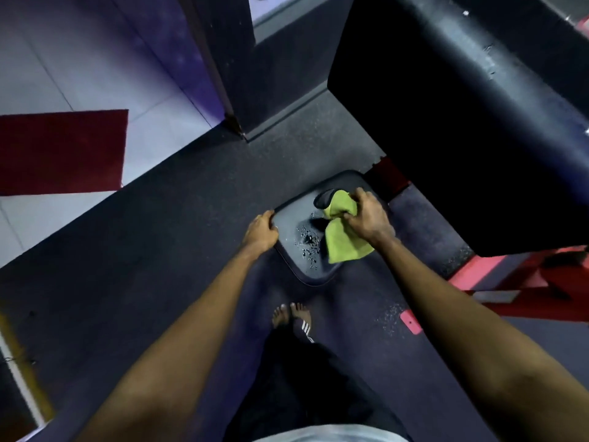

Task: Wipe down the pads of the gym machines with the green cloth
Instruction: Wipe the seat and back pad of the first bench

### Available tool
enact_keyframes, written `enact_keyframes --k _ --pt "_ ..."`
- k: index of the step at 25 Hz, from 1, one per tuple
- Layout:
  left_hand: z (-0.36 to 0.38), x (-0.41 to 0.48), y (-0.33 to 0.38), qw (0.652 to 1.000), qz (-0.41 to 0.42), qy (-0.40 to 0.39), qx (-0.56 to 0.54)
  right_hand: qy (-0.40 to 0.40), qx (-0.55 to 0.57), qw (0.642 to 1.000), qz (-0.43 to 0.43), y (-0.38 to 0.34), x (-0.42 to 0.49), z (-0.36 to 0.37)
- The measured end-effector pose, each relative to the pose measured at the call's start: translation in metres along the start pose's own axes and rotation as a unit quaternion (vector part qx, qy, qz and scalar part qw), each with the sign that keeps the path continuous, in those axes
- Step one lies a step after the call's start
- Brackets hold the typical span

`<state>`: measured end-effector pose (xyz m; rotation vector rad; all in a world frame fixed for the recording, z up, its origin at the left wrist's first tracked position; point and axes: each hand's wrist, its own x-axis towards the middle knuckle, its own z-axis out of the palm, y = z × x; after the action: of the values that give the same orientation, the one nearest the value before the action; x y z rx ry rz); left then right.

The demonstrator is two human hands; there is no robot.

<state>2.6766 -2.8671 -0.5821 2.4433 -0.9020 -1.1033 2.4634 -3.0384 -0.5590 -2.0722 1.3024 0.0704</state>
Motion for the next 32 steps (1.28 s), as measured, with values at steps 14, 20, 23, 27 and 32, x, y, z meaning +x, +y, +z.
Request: enact_keyframes --k 14,20,23,27,32 --pt "0.061 0.069 -0.109 0.990 0.117 -0.032 -0.068 -0.020 -0.173 0.985 0.014 0.021 0.030 0.148" --pt "0.055 0.085 -0.120 0.966 0.082 -0.056 -0.237 0.020 -0.170 0.985 0.007 0.004 -0.010 0.166" --pt "0.053 0.083 -0.124 0.951 0.091 -0.069 -0.287 0.004 -0.201 0.979 -0.020 0.011 -0.068 0.189" --pt "0.039 0.089 -0.128 0.934 0.066 -0.122 -0.330 0.017 -0.215 0.976 -0.009 -0.027 -0.007 0.197" --pt "0.020 0.101 -0.124 0.903 0.036 -0.197 -0.379 0.048 -0.221 0.972 -0.055 -0.028 -0.049 0.220"
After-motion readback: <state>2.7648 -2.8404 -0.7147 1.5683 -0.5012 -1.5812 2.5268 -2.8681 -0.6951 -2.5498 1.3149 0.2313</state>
